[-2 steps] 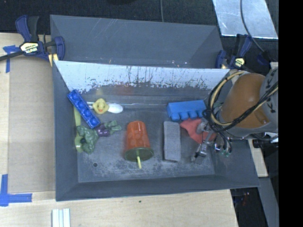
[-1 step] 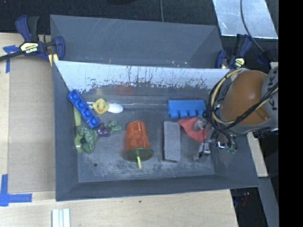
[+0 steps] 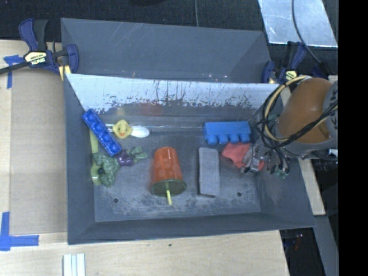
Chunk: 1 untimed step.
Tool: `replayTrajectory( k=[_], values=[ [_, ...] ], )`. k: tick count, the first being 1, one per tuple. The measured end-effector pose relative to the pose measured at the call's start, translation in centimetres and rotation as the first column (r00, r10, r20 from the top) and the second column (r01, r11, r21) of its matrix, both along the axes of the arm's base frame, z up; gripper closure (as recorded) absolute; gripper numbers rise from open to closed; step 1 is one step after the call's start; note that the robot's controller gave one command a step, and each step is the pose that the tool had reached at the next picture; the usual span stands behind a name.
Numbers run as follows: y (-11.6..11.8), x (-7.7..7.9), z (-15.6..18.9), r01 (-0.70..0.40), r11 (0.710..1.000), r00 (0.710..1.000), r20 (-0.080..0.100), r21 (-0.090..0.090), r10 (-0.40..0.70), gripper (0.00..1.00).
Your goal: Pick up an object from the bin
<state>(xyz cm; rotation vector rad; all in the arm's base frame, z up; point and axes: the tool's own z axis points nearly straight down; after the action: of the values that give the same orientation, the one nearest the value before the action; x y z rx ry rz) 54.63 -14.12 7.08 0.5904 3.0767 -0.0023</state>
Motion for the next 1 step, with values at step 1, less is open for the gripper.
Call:
replayTrajectory(
  k=[1],
  values=[
    [0.03, 0.00, 0.01, -0.002, 1.000, 1.000, 0.000, 0.000, 0.002, 1.00]
  ],
)
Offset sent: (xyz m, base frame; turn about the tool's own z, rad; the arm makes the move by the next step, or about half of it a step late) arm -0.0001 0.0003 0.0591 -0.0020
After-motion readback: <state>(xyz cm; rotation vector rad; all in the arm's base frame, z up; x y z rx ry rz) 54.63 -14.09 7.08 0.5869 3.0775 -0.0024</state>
